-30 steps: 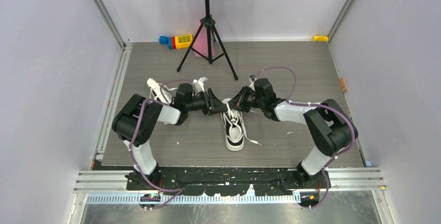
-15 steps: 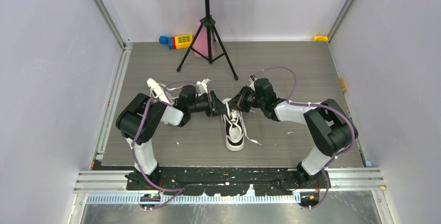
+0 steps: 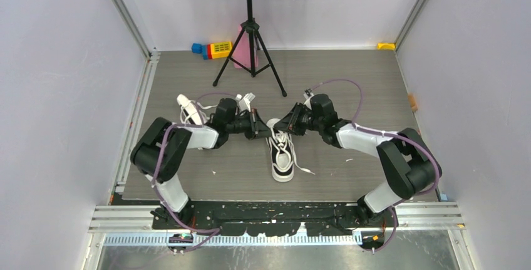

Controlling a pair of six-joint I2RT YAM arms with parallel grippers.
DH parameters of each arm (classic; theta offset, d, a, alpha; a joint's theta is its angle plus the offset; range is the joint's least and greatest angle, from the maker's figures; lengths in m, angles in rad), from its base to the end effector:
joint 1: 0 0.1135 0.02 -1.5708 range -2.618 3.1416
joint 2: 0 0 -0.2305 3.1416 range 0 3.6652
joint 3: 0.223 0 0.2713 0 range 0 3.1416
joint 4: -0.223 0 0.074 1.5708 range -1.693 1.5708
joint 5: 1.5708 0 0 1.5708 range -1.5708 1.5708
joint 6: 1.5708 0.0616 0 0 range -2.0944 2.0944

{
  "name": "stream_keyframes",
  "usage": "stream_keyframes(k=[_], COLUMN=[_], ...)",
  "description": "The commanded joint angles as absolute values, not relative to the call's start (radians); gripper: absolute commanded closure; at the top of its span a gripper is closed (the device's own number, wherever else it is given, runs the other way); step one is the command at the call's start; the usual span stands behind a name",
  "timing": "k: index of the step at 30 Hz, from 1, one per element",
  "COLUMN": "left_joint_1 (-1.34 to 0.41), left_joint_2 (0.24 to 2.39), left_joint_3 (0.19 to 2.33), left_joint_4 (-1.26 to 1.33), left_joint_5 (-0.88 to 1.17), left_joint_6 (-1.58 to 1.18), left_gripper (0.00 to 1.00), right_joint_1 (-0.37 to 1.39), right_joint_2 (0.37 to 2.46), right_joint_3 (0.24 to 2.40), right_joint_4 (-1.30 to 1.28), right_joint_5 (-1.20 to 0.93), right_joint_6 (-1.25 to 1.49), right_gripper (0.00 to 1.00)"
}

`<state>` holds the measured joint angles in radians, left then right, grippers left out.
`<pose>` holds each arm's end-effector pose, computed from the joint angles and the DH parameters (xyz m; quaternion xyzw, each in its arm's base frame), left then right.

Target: Tie the shoes

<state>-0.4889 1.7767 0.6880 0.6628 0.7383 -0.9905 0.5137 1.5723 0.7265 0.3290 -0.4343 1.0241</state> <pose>0.2911 -0.2018 0.0831 -0.0052 0.8079 -0.5646 0.1687 0.2953 0.1963 0.1216 0.1082 0.8440 0.4753 0.2235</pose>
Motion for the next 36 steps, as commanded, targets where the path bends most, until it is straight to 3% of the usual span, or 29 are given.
stream_keyframes(k=[1,7,11,20,27,36], left_joint_1=[-0.507,-0.548,-0.571,-0.587,-0.587,-0.602], left_joint_2=[1.637,1.597,1.586,1.567,1.554,1.563], left_joint_3=[0.812,0.917,0.966,0.988,0.967,0.996], left_joint_4=[0.202,-0.038,-0.127,-0.167,-0.082,-0.083], left_joint_5=[0.682,0.583,0.518,0.503,0.550,0.572], left_joint_6=[-0.667,-0.471,-0.407,-0.378,-0.399,-0.386], left_gripper=[1.00,1.00,1.00,1.00,1.00,1.00], right_joint_1=[0.499,0.499,0.509,0.528,0.541,0.551], right_joint_2=[1.464,1.398,1.412,1.477,1.511,1.519], right_joint_3=[0.755,0.786,0.805,0.808,0.793,0.778], right_joint_4=[0.212,0.082,0.077,0.172,0.234,0.290], right_joint_5=[-0.389,-0.343,-0.382,-0.407,-0.426,-0.440], right_joint_6=[0.917,0.834,0.841,0.897,0.950,1.011], right_gripper=[0.79,0.56,0.54,0.52,0.61,0.63])
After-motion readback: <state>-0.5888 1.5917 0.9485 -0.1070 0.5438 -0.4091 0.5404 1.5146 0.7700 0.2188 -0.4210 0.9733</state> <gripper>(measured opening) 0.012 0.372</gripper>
